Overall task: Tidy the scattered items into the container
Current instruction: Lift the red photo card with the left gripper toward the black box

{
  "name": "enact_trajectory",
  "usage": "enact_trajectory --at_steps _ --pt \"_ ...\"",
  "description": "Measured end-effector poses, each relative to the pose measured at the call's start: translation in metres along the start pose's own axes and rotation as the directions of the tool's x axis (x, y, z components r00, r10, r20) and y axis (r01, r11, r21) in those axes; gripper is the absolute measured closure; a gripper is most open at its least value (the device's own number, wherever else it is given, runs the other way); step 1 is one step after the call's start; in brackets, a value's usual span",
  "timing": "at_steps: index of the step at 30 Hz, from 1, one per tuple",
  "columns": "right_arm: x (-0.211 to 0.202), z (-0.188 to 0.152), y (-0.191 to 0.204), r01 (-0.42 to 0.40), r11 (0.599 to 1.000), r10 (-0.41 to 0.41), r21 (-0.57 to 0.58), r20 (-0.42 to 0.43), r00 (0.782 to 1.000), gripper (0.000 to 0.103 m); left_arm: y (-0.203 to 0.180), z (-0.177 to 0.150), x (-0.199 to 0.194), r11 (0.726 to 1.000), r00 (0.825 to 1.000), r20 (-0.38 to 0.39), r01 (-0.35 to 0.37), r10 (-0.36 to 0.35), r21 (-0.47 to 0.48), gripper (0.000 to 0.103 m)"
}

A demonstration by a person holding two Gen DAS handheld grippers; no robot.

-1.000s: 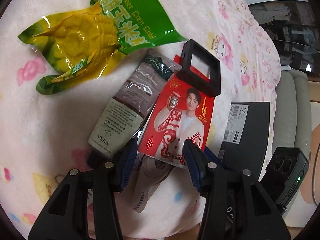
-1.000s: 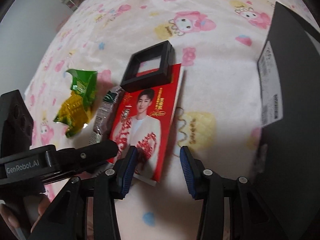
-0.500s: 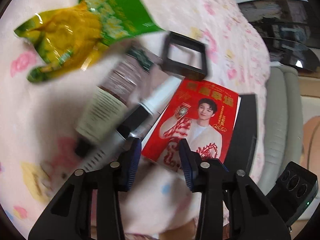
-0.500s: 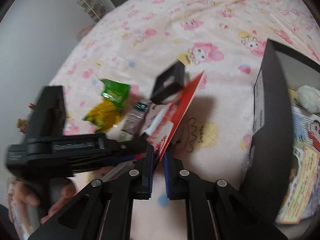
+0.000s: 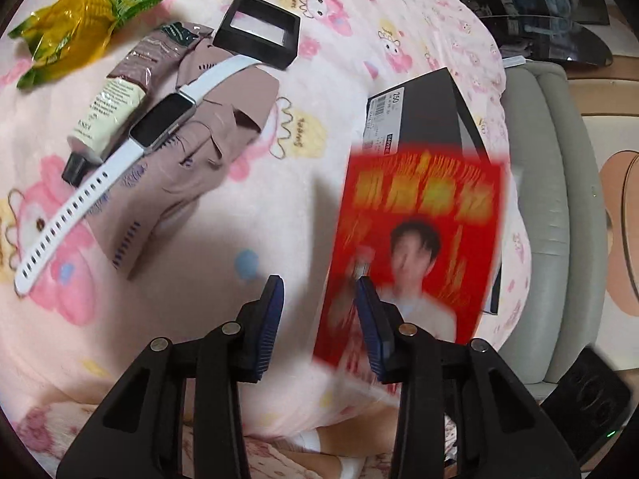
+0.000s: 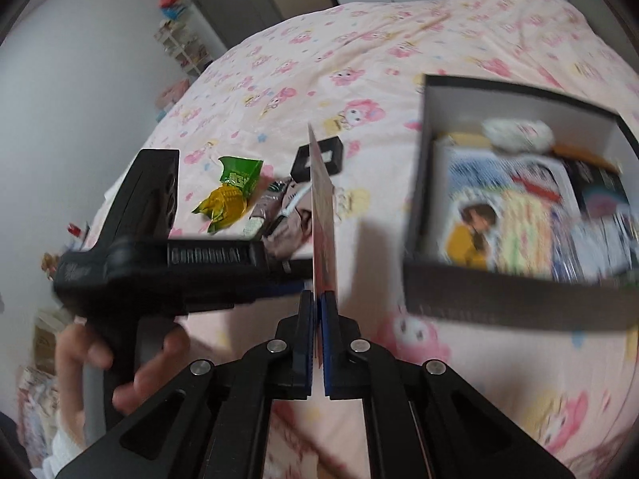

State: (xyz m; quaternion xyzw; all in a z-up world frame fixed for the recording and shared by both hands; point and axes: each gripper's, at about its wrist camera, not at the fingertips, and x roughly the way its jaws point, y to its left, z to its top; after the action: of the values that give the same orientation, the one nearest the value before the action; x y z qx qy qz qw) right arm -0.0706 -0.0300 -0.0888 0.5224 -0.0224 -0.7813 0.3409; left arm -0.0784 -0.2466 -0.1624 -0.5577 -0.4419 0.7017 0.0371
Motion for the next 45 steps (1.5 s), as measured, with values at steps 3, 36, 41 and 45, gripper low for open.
enact_trajectory --at_steps 3,36,41,45 --pt "-0.018 -0.020 -0.013 -0.006 0.999 0.005 0.033 0.018 1.000 0.101 -0.003 -0.005 0.005 1.000 1.000 -0.002 0.016 -0.016 -0.006 0.062" --pt "0.016 -0.028 -0.045 -0.035 0.998 0.038 0.059 -0.059 0.998 0.102 0.001 -0.016 0.019 0.997 0.999 0.021 -0.032 0.033 -0.074 0.057" --pt "0.036 -0.034 -0.051 -0.032 0.992 0.046 0.124 -0.111 0.993 0.090 0.003 0.014 0.010 0.993 0.993 0.087 -0.075 0.083 -0.088 0.055" --pt "0.049 -0.032 -0.048 -0.064 0.987 0.075 0.144 -0.076 0.994 0.090 0.005 0.041 0.011 0.995 0.994 0.094 -0.046 0.054 -0.083 0.052"
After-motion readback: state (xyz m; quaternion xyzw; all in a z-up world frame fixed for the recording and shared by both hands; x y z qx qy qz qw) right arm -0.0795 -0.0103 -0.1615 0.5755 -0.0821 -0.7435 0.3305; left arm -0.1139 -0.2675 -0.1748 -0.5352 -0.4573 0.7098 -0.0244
